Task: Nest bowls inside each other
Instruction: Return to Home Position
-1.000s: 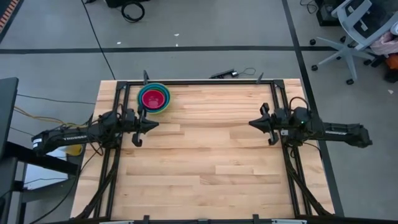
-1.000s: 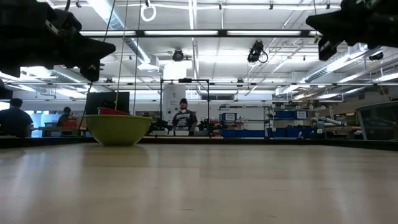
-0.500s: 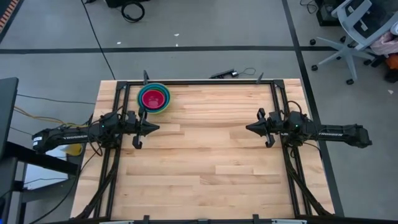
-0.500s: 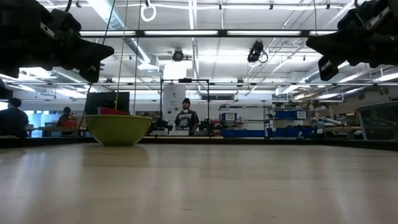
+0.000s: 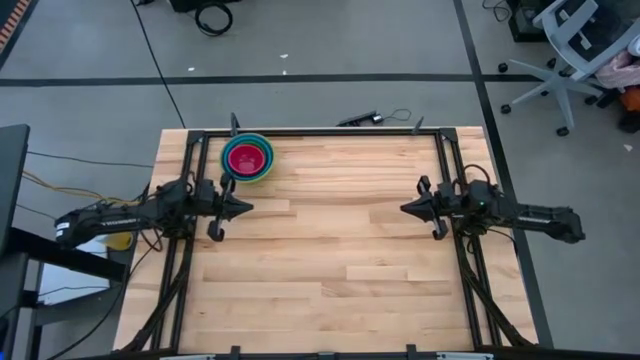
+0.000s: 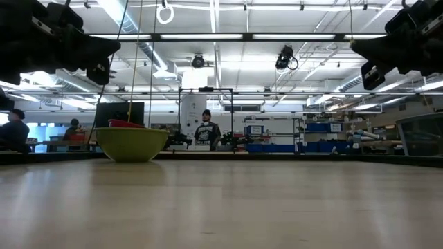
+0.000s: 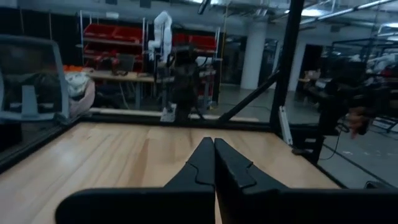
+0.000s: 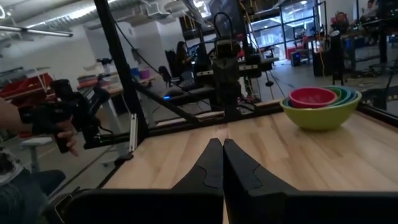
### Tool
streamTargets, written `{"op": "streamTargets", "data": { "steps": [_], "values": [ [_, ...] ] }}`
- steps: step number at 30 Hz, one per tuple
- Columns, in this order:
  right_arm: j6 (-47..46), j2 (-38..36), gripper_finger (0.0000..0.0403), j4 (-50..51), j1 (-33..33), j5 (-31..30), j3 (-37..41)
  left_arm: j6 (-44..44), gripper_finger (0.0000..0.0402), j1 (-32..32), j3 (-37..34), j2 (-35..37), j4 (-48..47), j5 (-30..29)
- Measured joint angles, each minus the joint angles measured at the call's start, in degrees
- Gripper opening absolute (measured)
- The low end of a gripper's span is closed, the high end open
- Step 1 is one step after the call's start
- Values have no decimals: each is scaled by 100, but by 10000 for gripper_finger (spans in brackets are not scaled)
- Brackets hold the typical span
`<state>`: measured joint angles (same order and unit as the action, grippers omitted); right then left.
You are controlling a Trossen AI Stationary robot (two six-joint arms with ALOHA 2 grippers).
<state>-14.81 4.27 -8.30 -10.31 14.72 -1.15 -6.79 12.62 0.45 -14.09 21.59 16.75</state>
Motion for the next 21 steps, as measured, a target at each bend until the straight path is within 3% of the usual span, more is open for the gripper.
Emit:
{"op": "streamTargets", "data": {
  "steps": [4, 12, 21],
  "values": [
    [18, -424, 0, 405, -2, -112, 0, 0, 0, 0, 0, 328, -362, 9],
    [-55, -416, 2, 725, -7, -166, 0, -55, 0, 0, -2, 949, -1299, 50],
    [-63, -402, 21, 705, -7, -569, 0, -81, 0, -11, -2, 1041, -1825, 125]
  ]
}}
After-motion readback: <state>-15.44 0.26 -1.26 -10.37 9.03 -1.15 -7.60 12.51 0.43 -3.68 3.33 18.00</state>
